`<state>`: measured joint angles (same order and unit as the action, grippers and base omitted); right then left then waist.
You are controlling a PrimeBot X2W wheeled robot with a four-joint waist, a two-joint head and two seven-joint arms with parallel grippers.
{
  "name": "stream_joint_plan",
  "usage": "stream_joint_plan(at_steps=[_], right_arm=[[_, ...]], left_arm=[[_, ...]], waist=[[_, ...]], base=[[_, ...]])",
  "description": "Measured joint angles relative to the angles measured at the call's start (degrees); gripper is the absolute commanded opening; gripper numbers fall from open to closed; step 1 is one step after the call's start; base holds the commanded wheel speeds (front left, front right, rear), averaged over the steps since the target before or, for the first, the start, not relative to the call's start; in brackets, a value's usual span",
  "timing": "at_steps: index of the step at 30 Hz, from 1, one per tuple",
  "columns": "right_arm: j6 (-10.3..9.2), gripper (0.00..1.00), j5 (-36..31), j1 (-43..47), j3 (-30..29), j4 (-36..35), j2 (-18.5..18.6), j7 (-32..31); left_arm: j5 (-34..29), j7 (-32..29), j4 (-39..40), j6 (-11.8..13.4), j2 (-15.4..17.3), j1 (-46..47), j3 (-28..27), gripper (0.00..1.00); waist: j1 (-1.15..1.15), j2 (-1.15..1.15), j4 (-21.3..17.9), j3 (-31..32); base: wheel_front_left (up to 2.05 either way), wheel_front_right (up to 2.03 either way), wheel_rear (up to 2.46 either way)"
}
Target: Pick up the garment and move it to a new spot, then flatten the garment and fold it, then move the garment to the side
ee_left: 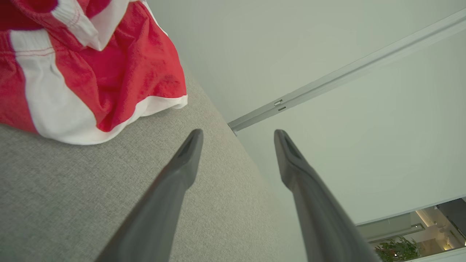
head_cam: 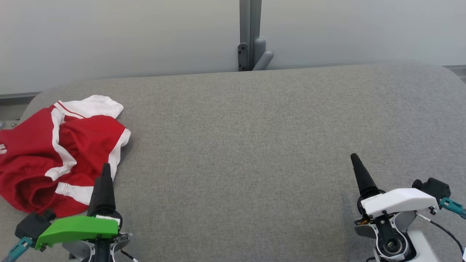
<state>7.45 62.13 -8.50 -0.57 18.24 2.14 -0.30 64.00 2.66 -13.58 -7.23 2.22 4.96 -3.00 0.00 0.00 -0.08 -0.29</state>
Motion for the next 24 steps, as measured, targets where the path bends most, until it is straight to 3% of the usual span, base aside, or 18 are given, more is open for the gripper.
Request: stream_joint_plan(at_steps=[13, 24], right_arm=[[0.01, 1.00, -14.90, 2.07, 2.99, -4.39, 0.15, 2.97], [0.01, 1.00, -21.89, 2.98, 4.10, -7.13, 0.22, 4.95]], left_arm=[[-14.14, 2.27, 2.65, 1.34, 0.03, -1.24, 4.57, 1.00], [-21.99, 3.97, 4.72, 3.01, 0.07, -1.59, 6.69, 1.00]], waist=[[0.00, 0.00, -0.07, 0.15], [0.00, 0.00, -0.19, 0.03]], base=[[0.00, 0.00, 0.00], [0.00, 0.00, 0.00]])
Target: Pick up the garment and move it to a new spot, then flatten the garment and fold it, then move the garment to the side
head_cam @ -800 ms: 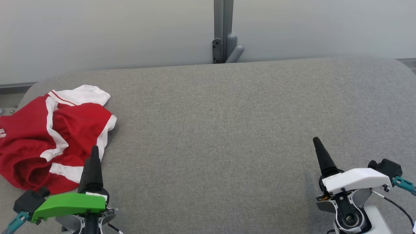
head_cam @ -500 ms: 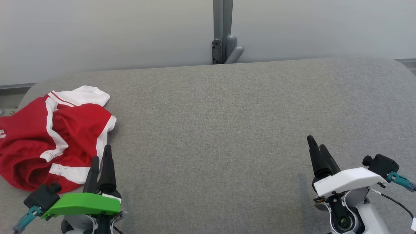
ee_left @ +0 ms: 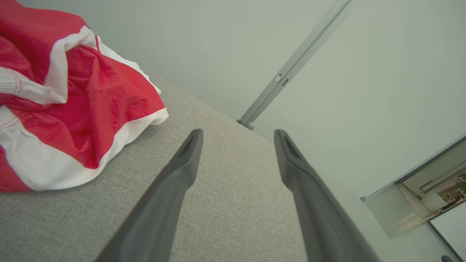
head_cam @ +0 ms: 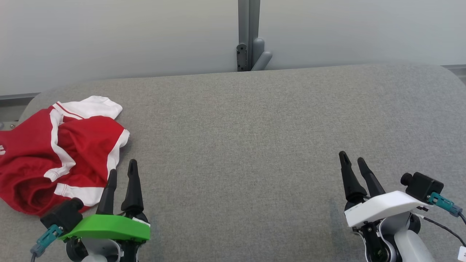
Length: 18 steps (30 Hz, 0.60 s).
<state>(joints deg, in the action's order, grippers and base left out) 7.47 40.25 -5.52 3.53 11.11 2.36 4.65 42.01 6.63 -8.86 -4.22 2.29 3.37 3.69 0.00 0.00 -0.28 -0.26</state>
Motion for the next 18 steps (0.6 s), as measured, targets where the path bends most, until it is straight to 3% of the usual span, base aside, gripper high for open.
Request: stream_joint_plan(at_steps=[18], right_arm=[[0.01, 1.00, -10.92, 1.33, 1.87, -4.94, 0.12, 3.09]], left_arm=[[-9.75, 2.57, 0.57, 2.79, 0.12, -0.81, -0.02, 1.00]], waist=[[0.00, 0.00, -0.32, -0.46]], base=[[0.00, 0.00, 0.00]])
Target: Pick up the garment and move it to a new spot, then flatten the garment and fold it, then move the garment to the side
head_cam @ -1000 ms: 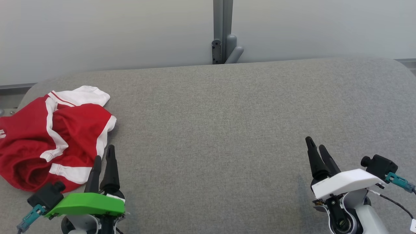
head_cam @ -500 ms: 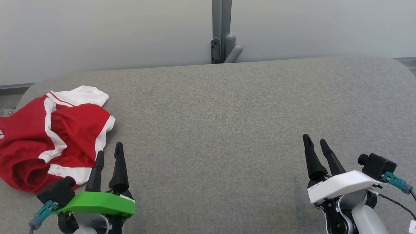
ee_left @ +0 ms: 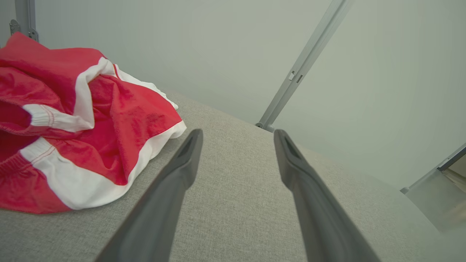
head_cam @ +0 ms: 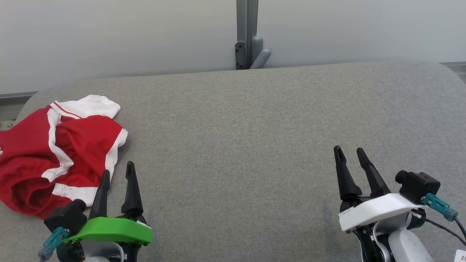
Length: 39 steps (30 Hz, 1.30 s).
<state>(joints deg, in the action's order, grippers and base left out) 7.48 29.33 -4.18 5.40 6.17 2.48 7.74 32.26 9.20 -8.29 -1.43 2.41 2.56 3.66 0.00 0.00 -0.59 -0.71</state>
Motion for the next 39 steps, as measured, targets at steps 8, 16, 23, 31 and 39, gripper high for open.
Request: stream_joint_plan(at_steps=[8, 16, 23, 31, 39], right_arm=[[0.00, 1.00, -5.47, 0.53, 0.82, -2.48, 0.04, 1.40], [0.00, 1.00, -9.31, 1.61, 0.88, -3.35, 0.09, 2.54], [0.00, 1.00, -12.50, 2.43, 0.80, -4.38, 0.11, 3.47], [0.00, 1.00, -15.43, 3.07, 0.53, -4.97, 0.15, 4.47], [0.00, 1.00, -17.86, 4.00, 0.88, -5.53, 0.20, 5.53]], left_arm=[[-4.49, 0.98, 0.85, 0.38, 0.03, -0.13, 0.11, 1.00], [-8.64, 1.98, 1.72, -0.16, 0.08, -0.83, 0.19, 1.00], [-11.92, 2.74, 1.69, -1.10, 0.10, -1.57, 0.31, 1.00], [-15.80, 3.57, 1.63, -1.10, 0.13, -1.94, 0.74, 1.00], [-19.18, 4.44, 2.03, -0.59, 0.19, -2.50, 0.90, 1.00]], waist=[[0.00, 0.00, 0.21, -0.10], [0.00, 0.00, 0.35, 0.12], [0.00, 0.00, 0.28, 0.23], [0.00, 0.00, 0.20, 0.31], [0.00, 0.00, 0.22, 0.63]], base=[[0.00, 0.00, 0.00], [0.00, 0.00, 0.00], [0.00, 0.00, 0.00], [0.00, 0.00, 0.00], [0.00, 0.00, 0.00]])
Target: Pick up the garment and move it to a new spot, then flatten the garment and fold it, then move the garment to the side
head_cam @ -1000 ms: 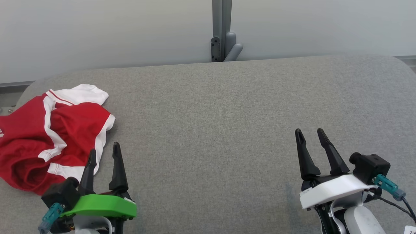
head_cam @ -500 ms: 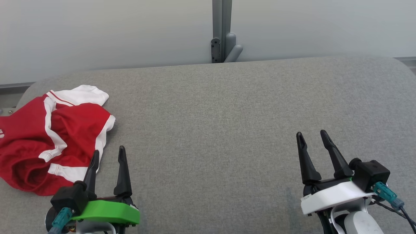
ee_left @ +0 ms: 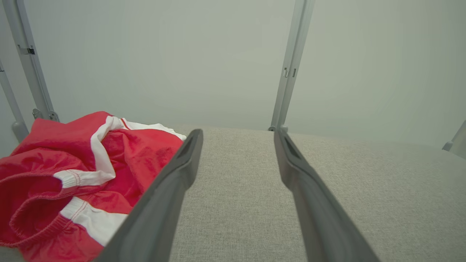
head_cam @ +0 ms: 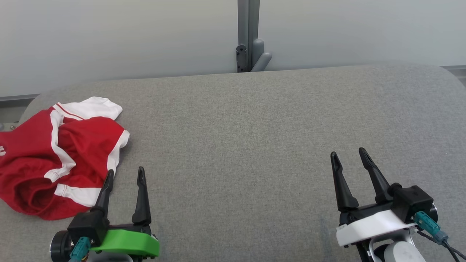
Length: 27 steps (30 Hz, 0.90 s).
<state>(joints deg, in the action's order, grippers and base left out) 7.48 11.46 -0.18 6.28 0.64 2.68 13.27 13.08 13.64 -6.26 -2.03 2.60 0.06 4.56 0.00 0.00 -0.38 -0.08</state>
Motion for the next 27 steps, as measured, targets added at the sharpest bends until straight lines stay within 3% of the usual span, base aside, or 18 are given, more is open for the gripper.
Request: stream_joint_plan(at_steps=[15, 27], right_arm=[[0.00, 1.00, -4.81, 1.38, 0.62, -1.09, 0.07, 1.69], [0.01, 1.00, -5.02, 1.61, 1.08, -1.07, 0.08, 1.79]], left_arm=[[-6.04, 1.27, 0.64, 0.08, 0.08, -1.05, 0.22, 1.00], [-6.42, 1.40, 0.52, 0.07, 0.08, -1.46, -0.03, 1.00]], waist=[[0.00, 0.00, 0.26, 0.51], [0.00, 0.00, 0.40, 0.65]], base=[[0.00, 0.00, 0.00], [0.00, 0.00, 0.00]])
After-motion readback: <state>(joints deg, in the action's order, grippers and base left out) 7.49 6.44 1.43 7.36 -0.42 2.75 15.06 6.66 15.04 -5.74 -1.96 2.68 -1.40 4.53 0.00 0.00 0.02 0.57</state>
